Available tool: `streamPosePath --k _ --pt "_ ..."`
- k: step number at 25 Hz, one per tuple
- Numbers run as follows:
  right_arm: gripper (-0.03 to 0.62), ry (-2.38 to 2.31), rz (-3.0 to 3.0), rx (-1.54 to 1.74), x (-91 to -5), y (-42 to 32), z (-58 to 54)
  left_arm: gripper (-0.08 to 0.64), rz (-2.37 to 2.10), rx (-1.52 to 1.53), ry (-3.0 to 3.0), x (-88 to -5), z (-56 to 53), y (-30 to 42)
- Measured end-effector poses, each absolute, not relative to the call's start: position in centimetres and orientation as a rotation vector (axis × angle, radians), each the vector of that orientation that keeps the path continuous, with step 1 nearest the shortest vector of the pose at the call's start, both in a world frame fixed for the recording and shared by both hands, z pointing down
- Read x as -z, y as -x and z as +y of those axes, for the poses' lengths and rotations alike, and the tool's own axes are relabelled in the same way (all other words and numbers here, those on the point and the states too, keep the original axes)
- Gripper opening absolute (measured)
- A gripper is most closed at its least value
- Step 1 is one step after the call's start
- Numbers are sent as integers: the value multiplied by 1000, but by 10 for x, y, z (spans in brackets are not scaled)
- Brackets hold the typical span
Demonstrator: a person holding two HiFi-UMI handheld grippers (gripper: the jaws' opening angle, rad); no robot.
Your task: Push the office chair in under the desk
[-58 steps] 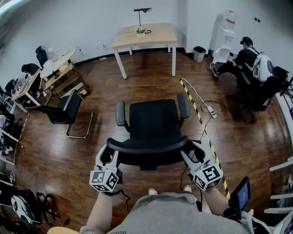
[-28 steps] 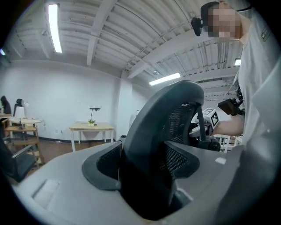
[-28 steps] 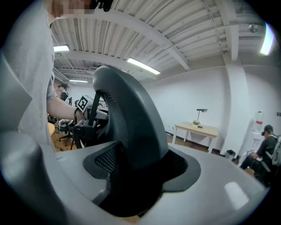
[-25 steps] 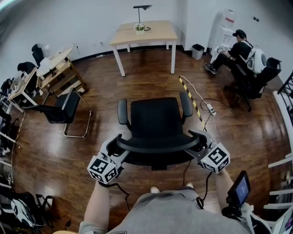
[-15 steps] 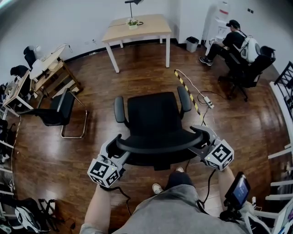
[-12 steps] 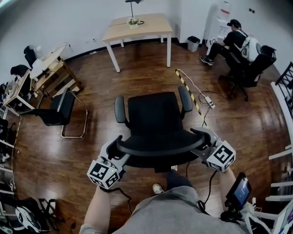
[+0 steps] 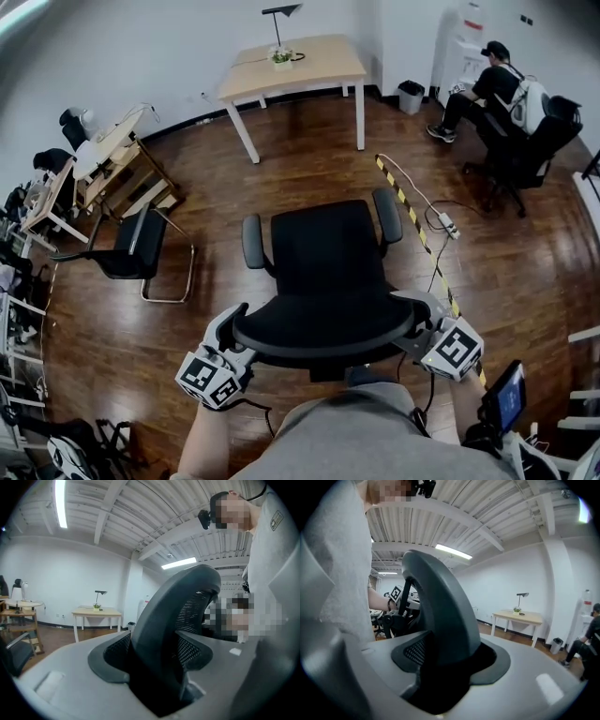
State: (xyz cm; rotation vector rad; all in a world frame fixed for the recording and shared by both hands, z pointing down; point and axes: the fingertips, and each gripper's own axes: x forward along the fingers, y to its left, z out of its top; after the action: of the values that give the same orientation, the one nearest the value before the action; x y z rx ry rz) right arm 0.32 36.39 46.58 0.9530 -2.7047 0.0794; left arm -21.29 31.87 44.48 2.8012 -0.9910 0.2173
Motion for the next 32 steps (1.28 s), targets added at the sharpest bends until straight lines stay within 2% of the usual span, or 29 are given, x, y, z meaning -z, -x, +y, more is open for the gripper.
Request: streamPosePath --k 22,32 --pt "229 -799 -2763 -97 -469 -27 204 279 -1042 -183 -2783 -447 171 189" --pt "230 -773 -2756 -107 -467 -53 118 250 -1017 -140 -2782 -445 98 166"
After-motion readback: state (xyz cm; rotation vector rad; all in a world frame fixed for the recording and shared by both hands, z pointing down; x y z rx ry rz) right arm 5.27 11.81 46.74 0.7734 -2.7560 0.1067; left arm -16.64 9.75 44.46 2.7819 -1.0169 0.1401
